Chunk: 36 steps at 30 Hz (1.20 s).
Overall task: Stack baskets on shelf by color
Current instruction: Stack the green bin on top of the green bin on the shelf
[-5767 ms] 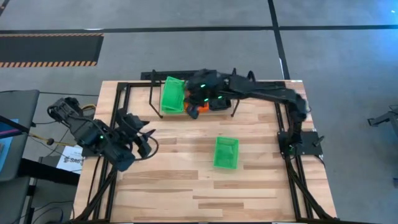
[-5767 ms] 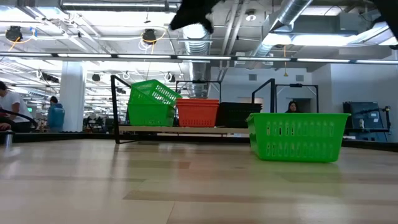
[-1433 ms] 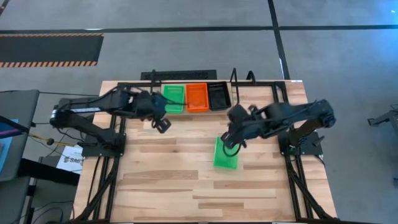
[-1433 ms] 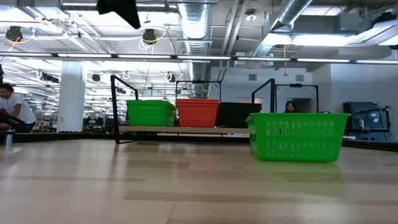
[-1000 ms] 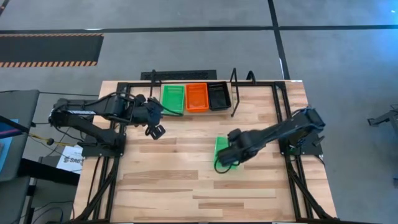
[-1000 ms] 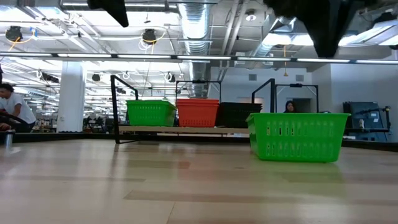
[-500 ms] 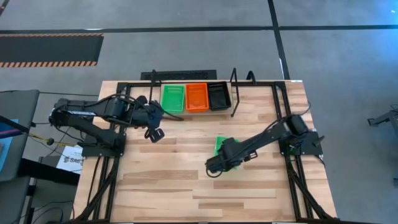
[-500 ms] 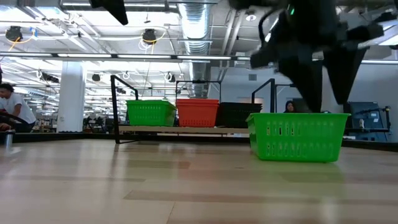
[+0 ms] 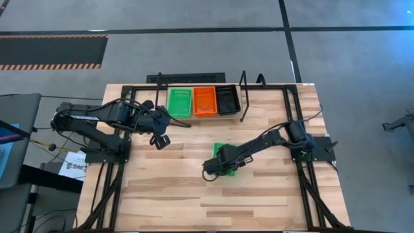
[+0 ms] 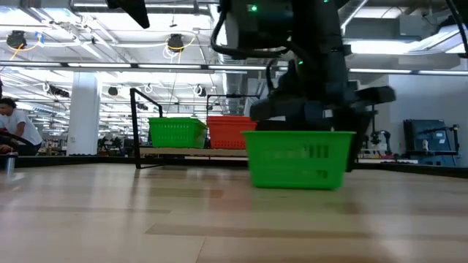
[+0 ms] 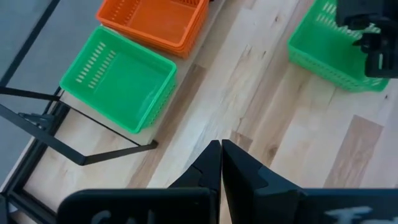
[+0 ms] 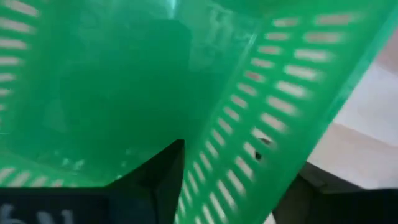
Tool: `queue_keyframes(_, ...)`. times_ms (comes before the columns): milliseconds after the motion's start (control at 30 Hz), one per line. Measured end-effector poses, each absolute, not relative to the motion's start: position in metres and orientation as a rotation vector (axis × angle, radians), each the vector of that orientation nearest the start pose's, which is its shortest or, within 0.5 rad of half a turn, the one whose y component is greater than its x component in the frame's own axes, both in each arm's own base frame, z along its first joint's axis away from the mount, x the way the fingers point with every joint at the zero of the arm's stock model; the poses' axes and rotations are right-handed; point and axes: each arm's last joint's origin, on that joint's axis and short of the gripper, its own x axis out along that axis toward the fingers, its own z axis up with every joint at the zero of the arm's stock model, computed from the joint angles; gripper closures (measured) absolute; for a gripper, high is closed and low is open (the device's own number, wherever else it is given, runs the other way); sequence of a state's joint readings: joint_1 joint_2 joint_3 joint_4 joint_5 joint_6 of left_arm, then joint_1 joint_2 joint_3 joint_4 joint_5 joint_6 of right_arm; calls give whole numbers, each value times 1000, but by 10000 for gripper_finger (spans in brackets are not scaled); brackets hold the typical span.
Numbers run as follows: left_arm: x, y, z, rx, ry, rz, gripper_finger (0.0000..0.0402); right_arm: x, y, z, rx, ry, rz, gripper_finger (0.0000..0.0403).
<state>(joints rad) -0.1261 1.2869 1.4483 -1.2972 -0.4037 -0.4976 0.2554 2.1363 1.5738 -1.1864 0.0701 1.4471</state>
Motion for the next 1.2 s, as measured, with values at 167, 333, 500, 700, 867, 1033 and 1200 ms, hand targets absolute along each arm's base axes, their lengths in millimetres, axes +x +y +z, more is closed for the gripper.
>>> queue_keyframes(167, 218, -16, 370, -153, 1002, 505, 401, 378, 80, 159, 776, 1429, -976, 295)
queue_keyframes(333, 218, -16, 370, -169, 999, 515, 401, 393, 60, 183, 723, 1369, -816, 389)
queue_keyframes(500, 217, -16, 370, -193, 996, 530, 401, 419, 31, 219, 660, 1191, -670, 397)
queue_keyframes(700, 214, -16, 368, -230, 1015, 568, 401, 444, -7, 255, 589, 977, -548, 400)
queue_keyframes(867, 211, -15, 367, -269, 1016, 631, 401, 448, -29, 256, 572, 948, -525, 400)
queue_keyframes(1033, 210, -15, 367, -283, 1014, 650, 401, 454, -24, 238, 546, 1026, -430, 401)
queue_keyframes(1200, 210, -15, 367, -300, 1006, 662, 401, 462, -11, 211, 546, 1125, -320, 401)
